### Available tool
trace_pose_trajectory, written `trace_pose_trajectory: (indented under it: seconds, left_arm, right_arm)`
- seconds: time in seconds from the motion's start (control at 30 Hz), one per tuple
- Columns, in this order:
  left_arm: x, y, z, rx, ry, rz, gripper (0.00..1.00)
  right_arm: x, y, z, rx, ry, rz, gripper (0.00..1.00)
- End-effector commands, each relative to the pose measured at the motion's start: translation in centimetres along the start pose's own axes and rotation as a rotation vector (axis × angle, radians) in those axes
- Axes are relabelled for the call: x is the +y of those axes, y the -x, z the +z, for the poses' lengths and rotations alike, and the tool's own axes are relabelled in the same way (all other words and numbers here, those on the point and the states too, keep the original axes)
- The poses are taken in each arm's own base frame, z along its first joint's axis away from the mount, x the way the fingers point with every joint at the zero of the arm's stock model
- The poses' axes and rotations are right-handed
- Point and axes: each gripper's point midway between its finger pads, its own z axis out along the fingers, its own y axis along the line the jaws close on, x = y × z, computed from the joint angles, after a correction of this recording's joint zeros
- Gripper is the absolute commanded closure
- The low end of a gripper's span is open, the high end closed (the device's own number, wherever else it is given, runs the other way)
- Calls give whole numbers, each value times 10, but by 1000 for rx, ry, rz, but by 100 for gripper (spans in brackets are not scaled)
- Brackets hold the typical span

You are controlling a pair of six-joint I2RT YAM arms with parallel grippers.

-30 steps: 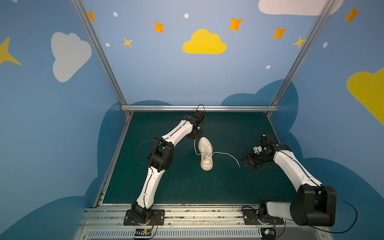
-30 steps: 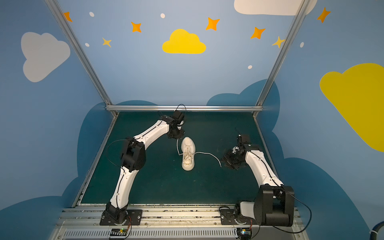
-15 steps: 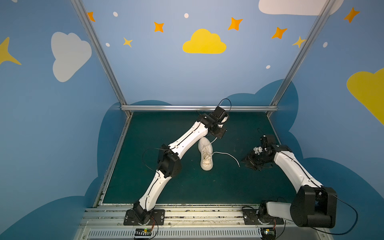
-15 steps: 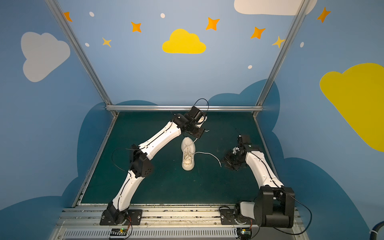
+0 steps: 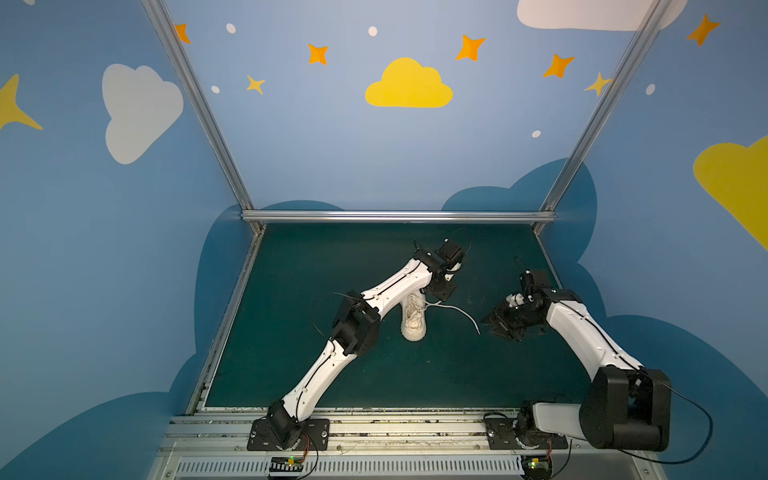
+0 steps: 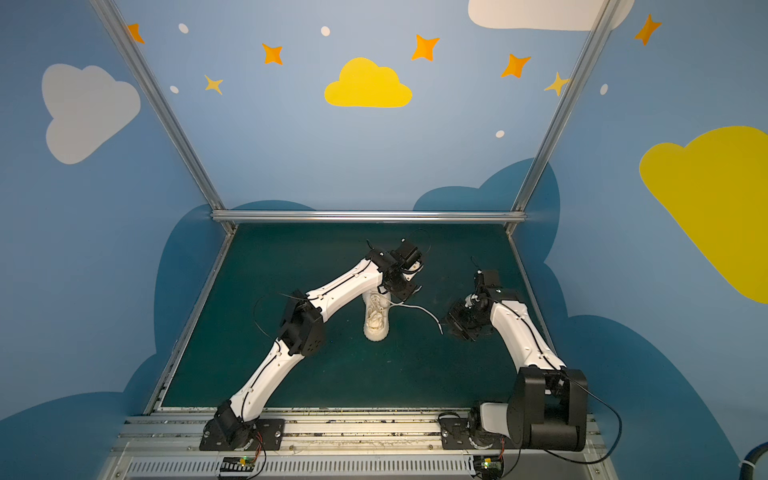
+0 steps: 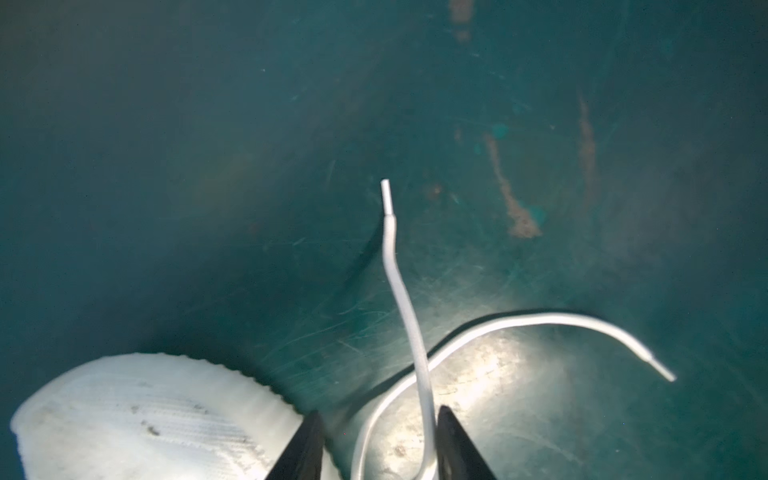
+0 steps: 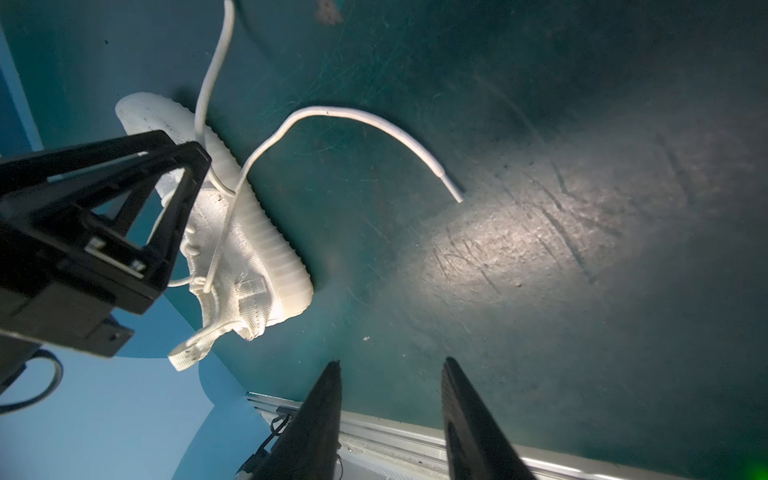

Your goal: Tie the shoes

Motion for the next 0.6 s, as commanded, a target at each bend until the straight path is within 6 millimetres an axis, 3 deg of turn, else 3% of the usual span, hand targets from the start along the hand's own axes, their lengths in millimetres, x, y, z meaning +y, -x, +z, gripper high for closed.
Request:
trace_pose_trajectory:
  seconds: [0.0, 0.17, 0.27, 0.33, 0.57]
  left_arm:
    - [8, 25, -40, -99, 23, -9, 37]
    - [18, 41, -70, -167, 2, -52, 28]
    - [24, 47, -78, -189, -28, -81, 24]
    - [25, 51, -79, -205, -52, -82, 24]
    - [27, 50, -71, -192, -70, -88, 25]
  right_arm:
    - [-6, 0, 10, 27, -11, 37, 59]
    - [-3, 8, 17, 30, -14, 66, 59]
    - [-2, 11, 19, 27, -19, 71, 59]
    - [0, 12, 20, 30, -6, 73, 59]
    - [36, 25, 21, 43, 144, 51, 59]
